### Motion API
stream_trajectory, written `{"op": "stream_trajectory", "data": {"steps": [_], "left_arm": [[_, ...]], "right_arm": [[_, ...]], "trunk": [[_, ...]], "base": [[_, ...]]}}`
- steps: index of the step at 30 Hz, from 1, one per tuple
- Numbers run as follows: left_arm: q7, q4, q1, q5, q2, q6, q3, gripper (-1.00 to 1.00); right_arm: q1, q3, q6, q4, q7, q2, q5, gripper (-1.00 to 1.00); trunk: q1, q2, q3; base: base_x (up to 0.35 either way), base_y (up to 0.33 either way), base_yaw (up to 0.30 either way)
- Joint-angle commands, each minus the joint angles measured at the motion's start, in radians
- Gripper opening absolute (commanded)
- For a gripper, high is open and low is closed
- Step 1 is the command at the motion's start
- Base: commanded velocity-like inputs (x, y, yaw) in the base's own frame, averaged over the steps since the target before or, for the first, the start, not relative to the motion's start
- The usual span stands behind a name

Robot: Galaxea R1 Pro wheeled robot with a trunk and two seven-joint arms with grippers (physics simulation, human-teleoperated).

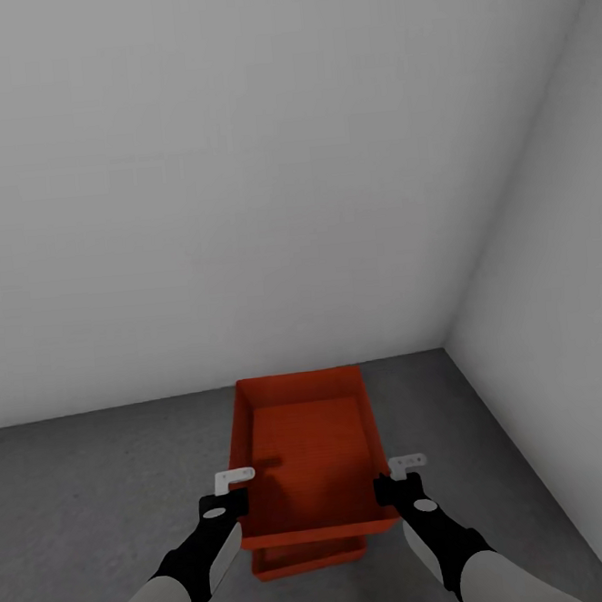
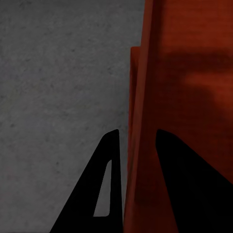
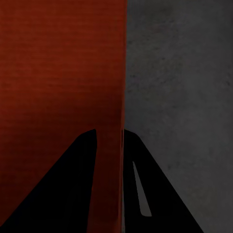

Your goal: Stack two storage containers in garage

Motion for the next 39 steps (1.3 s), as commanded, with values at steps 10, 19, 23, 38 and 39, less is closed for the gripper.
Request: {"op": "stream_trajectory", "data": {"steps": [10, 19, 23, 38, 39], "left_arm": [[0.008, -0.006, -0.001, 0.003, 0.015, 0.001, 0.062, -1.00], [0.008, -0.006, -0.001, 0.003, 0.016, 0.001, 0.062, -1.00], [0.008, -0.006, -0.001, 0.003, 0.016, 0.001, 0.062, -1.00], [0.008, 0.013, -0.001, 0.001, 0.015, 0.001, 0.061, -1.00], [0.008, 0.013, -0.001, 0.001, 0.015, 0.001, 0.061, -1.00]], "right_arm": [[-0.001, -0.005, -0.002, 0.003, -0.006, -0.003, -0.052, -1.00], [-0.001, -0.006, -0.001, 0.003, -0.006, -0.003, -0.052, -1.00], [-0.001, -0.005, -0.002, 0.003, -0.006, -0.002, -0.052, -1.00], [-0.001, -0.005, -0.001, 0.003, -0.006, -0.003, -0.052, -1.00], [-0.001, -0.005, -0.001, 0.003, -0.006, -0.003, -0.052, -1.00]], "trunk": [[0.039, -0.071, -0.033], [0.073, -0.134, -0.061], [0.089, -0.162, -0.073], [0.146, -0.267, -0.120], [0.150, -0.274, -0.123]], "base": [[0.000, 0.000, 0.000], [0.000, 0.000, 0.000], [0.000, 0.000, 0.000], [0.000, 0.000, 0.084], [0.000, 0.000, 0.238]]}}
